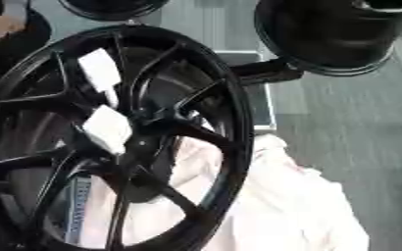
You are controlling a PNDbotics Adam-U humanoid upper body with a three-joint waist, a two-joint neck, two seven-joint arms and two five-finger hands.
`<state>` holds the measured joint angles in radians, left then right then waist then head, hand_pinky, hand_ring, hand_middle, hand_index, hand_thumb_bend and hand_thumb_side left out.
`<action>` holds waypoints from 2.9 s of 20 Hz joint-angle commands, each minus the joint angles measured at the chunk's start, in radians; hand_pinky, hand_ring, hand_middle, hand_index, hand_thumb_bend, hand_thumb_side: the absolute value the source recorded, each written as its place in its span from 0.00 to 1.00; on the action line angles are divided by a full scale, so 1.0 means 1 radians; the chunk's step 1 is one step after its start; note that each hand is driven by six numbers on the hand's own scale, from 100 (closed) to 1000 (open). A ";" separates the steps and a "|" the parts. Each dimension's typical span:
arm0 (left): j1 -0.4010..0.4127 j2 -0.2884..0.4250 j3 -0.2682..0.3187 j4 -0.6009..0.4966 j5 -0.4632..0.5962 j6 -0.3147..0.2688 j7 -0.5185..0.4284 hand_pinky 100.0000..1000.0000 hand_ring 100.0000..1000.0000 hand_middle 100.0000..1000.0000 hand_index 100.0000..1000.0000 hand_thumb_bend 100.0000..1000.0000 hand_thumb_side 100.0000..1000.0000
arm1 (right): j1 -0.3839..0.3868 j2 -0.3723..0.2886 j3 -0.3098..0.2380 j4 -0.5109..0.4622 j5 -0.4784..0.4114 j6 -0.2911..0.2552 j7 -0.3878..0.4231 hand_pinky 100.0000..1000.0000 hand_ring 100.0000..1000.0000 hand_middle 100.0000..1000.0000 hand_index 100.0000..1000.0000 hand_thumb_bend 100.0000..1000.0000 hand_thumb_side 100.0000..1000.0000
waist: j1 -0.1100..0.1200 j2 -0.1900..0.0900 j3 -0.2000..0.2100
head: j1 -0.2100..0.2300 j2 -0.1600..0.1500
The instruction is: Pull the pin out of the wheel hub.
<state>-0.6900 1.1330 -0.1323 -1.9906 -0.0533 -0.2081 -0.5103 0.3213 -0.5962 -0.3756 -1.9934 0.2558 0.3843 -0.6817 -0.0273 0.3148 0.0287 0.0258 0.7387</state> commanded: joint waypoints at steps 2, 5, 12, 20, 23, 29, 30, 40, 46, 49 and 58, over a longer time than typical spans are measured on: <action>-0.035 0.013 -0.002 -0.009 -0.014 0.009 -0.014 0.77 0.52 0.56 0.70 0.39 0.00 | -0.006 -0.017 -0.012 -0.007 -0.007 0.003 -0.006 0.67 0.65 0.59 0.70 0.00 0.39 | 0.003 -0.010 -0.003 | 0.007 0.000; -0.062 0.004 -0.026 -0.009 -0.036 0.021 -0.044 0.78 0.55 0.57 0.72 0.41 0.00 | -0.013 -0.020 -0.011 -0.007 -0.014 0.008 -0.005 0.67 0.65 0.59 0.70 0.00 0.39 | 0.004 -0.006 -0.007 | 0.007 -0.001; -0.126 -0.028 -0.087 -0.009 -0.071 0.074 -0.138 0.79 0.60 0.60 0.75 0.45 0.00 | -0.021 -0.018 -0.007 -0.007 -0.019 0.009 -0.001 0.68 0.65 0.59 0.70 0.00 0.39 | 0.008 0.007 -0.020 | 0.007 0.020; -0.195 -0.076 -0.164 0.027 -0.134 0.116 -0.223 0.79 0.64 0.61 0.75 0.47 0.00 | -0.034 -0.011 -0.004 -0.007 -0.027 0.009 0.002 0.67 0.65 0.59 0.70 0.00 0.39 | 0.012 0.020 -0.036 | 0.008 0.029; -0.225 -0.100 -0.189 0.068 -0.158 0.111 -0.240 0.79 0.66 0.62 0.76 0.50 0.00 | -0.037 -0.012 -0.001 -0.007 -0.031 0.008 0.004 0.67 0.65 0.59 0.70 0.00 0.38 | 0.013 0.023 -0.039 | 0.011 0.031; -0.277 -0.145 -0.226 0.156 -0.214 0.082 -0.256 0.79 0.69 0.64 0.77 0.53 0.00 | -0.044 -0.011 0.001 -0.007 -0.035 0.009 0.006 0.67 0.65 0.59 0.70 0.00 0.38 | 0.015 0.027 -0.042 | 0.010 0.031; -0.283 -0.152 -0.230 0.169 -0.223 0.077 -0.258 0.79 0.69 0.64 0.77 0.54 0.00 | -0.045 -0.011 0.001 -0.007 -0.036 0.008 0.006 0.67 0.65 0.59 0.70 0.00 0.38 | 0.015 0.028 -0.043 | 0.010 0.031; -0.319 -0.193 -0.260 0.244 -0.271 0.015 -0.280 0.80 0.71 0.67 0.77 0.60 0.00 | -0.058 -0.002 0.006 -0.007 -0.046 0.010 0.010 0.67 0.64 0.59 0.70 0.00 0.38 | 0.018 0.046 -0.052 | 0.015 0.029; -0.335 -0.217 -0.268 0.291 -0.296 -0.003 -0.288 0.80 0.71 0.67 0.77 0.59 0.00 | -0.069 0.008 0.009 -0.007 -0.053 0.011 0.013 0.67 0.64 0.58 0.70 0.00 0.37 | 0.018 0.063 -0.062 | 0.029 0.017; -0.343 -0.229 -0.271 0.310 -0.305 -0.010 -0.285 0.80 0.70 0.66 0.76 0.57 0.00 | -0.073 0.013 0.011 -0.007 -0.056 0.011 0.014 0.67 0.64 0.58 0.70 0.00 0.37 | 0.018 0.070 -0.066 | 0.032 0.004; -0.353 -0.251 -0.284 0.349 -0.320 -0.025 -0.291 0.79 0.69 0.64 0.74 0.56 0.00 | -0.085 0.025 0.011 -0.007 -0.069 0.011 0.011 0.66 0.64 0.58 0.69 0.00 0.37 | 0.021 0.084 -0.073 | 0.048 -0.015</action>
<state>-1.0214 0.8685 -0.4223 -1.6417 -0.3663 -0.2277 -0.8010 0.2374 -0.5578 -0.3568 -1.9933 0.1912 0.3960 -0.6690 -0.0069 0.4167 -0.0425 0.0683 0.7369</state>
